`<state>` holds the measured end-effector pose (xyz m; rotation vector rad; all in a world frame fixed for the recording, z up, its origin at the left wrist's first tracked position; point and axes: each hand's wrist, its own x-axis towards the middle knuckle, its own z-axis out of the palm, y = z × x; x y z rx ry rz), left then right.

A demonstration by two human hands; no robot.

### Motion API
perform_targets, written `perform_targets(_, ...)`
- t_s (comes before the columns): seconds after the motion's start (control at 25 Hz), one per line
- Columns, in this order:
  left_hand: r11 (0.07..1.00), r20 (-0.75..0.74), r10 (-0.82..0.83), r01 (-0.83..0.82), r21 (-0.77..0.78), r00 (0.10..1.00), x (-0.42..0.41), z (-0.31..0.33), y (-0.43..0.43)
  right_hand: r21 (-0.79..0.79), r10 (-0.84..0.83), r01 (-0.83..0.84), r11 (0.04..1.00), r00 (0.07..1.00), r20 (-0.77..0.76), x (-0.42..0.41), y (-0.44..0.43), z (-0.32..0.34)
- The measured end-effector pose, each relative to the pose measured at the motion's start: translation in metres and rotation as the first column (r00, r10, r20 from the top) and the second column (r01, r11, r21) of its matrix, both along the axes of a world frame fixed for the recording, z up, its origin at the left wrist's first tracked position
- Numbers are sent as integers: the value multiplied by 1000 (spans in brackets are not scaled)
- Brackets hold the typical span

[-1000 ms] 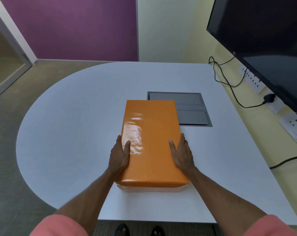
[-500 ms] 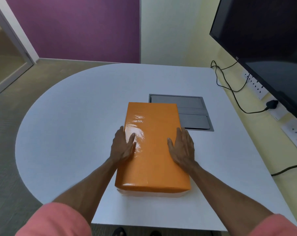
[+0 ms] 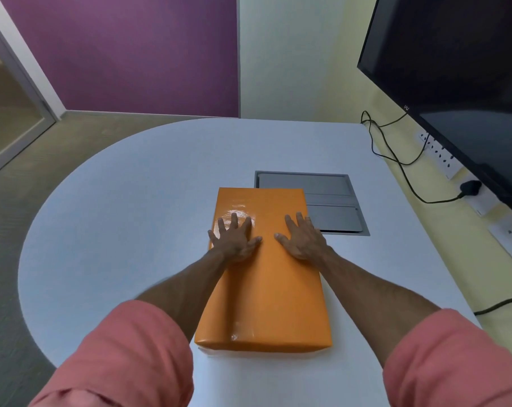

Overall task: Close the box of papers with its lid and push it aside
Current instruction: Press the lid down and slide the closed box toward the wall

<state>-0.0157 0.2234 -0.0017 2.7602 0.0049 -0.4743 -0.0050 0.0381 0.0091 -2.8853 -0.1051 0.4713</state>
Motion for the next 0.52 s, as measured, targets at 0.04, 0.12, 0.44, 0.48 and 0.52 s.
perform_targets(0.04, 1000, -1, -2, 2, 22, 1000, 0, -1, -1, 0, -2, 2, 1000, 1000, -8, 0, 1, -2)
perform_targets(0.12, 999, -13, -5, 5, 49, 1000, 1, -1, -1, 17, -19, 19, 1000, 1000, -15, 0, 2, -4)
perform_targets(0.44, 1000, -43, -17, 18, 13, 999, 3, 1, 1, 48, -21, 24, 999, 998, -51, 3, 1, -5)
perform_targets(0.48, 1000, -32, -17, 16, -23, 999, 1, 5, 5, 86, -37, 40, 996, 998, -46, 2, 0, -3)
perform_targets(0.52, 998, 0, -9, 9, -61, 1000, 0, 5, 10, 147, -76, 80, 986, 997, -32, 0, -1, -1)
